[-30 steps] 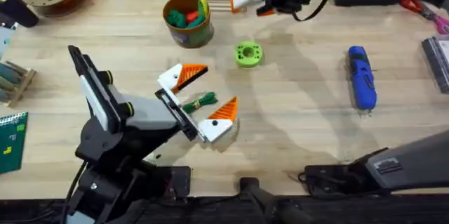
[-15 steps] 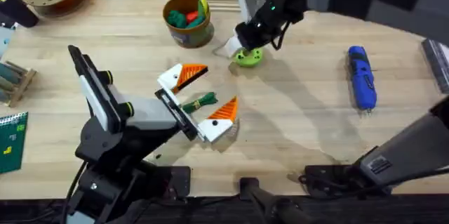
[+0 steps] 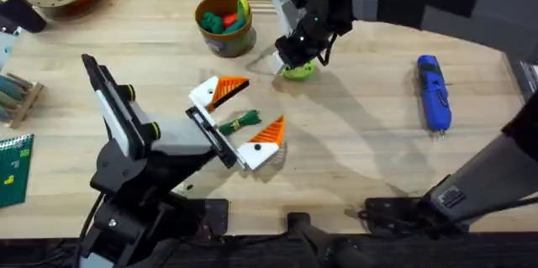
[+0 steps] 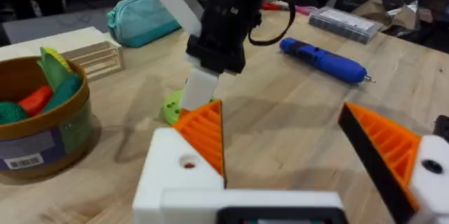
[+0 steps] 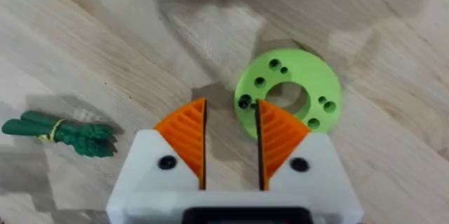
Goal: Pick up the gripper from the table and insert it into the empty holder that is missing its gripper. Then pick up a screw, insert it into the mounting hole, and use the screwdriver to tighten it. Finally, clean up the table by picking up the vegetable and placing it into the bucket.
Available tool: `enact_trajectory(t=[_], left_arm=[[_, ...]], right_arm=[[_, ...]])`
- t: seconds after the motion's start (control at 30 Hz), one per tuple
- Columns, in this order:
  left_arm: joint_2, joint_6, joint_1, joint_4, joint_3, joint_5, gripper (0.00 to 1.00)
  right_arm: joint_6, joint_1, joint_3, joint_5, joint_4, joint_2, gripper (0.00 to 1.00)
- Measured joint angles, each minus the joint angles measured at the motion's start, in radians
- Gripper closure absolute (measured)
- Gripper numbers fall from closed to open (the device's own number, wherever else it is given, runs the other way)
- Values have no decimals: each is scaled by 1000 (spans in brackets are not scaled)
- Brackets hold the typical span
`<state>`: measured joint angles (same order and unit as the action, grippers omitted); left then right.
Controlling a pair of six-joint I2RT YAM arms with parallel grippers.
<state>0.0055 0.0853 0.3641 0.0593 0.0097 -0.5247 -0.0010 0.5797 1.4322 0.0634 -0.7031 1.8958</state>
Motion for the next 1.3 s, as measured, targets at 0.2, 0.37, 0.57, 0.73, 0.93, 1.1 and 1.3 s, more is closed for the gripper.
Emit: enact_trajectory(t=[0.2, 0.37, 0.57, 0.73, 0.93, 1.1, 1.3], left_arm=[[0, 0, 0, 0, 0, 0, 13], [0, 0, 0, 0, 0, -2, 14], [0, 0, 0, 0, 0, -3, 14], [0, 0, 0, 0, 0, -3, 14], [0, 0, 0, 0, 0, -3, 14], [0, 0, 0, 0, 0, -3, 14], [0, 0, 0, 0, 0, -3, 13]], right_arm=[[-1, -1, 0, -8, 2, 46, 680], [0, -2, 0, -18, 3, 45, 758], [-4, -2, 0, -24, 7, 45, 937], [-4, -5, 0, -25, 14, 46, 991], [-6, -4, 0, -41, 15, 46, 993], [-15, -4, 9, -47, -14, 45, 993], [-23, -4, 61, -52, -111, 27, 993]])
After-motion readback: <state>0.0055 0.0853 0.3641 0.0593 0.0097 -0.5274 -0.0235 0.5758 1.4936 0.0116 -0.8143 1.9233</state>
